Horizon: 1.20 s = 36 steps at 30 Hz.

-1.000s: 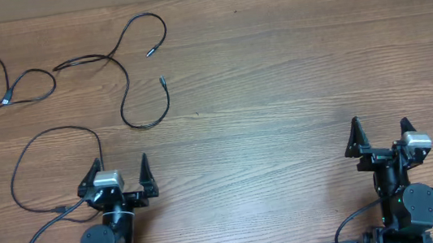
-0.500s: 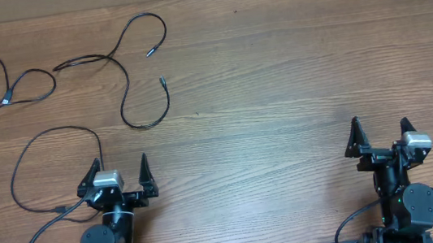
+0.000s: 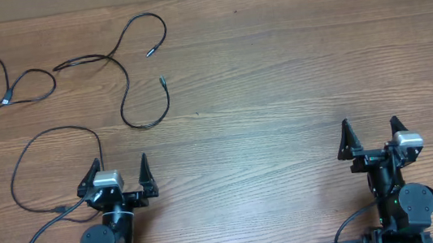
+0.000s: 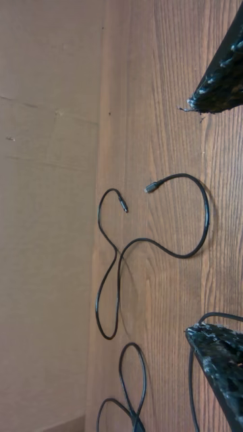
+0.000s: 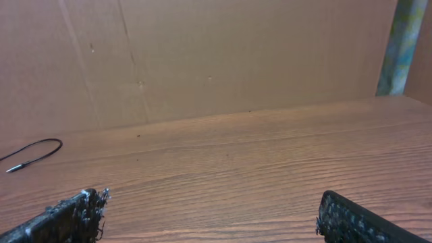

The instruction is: Untangle cables

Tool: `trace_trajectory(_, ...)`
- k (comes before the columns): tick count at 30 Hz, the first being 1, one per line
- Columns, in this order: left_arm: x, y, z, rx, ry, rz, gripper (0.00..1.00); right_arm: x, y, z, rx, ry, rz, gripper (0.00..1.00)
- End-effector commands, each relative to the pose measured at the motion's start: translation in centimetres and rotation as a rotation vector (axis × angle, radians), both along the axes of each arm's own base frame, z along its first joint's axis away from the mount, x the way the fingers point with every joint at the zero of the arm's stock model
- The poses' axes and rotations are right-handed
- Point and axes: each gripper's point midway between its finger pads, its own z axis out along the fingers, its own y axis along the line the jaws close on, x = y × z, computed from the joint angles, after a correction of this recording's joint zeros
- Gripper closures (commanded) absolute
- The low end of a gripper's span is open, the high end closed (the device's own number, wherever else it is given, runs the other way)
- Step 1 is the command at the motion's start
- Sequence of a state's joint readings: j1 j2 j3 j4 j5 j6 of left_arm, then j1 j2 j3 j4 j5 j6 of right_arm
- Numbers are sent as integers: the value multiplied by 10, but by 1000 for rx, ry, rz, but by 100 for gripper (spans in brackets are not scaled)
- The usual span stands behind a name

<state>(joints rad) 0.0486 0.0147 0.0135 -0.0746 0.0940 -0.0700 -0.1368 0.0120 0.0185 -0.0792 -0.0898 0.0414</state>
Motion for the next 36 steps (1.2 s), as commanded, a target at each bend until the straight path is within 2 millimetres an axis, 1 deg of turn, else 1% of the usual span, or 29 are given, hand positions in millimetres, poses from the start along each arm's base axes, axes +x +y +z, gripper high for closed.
trace_trajectory(1, 0, 1, 0, 22, -8, 1, 0, 0, 1, -2, 3, -4, 6, 0)
trace_trajectory(8, 0, 0, 0, 22, -8, -2, 0, 0, 1, -2, 3, -4, 6, 0)
trace_trajectory(11, 0, -4, 0, 22, -9, -20, 0, 0, 2, -2, 3, -4, 9, 0)
trace_trajectory(17, -1, -13, 0, 22, -9, -53, 0, 1, 13, -2, 3, -4, 51, 0)
trace_trajectory(36, -1, -12, 0, 22, -9, -51, 0, 1, 12, -2, 3, -4, 51, 0)
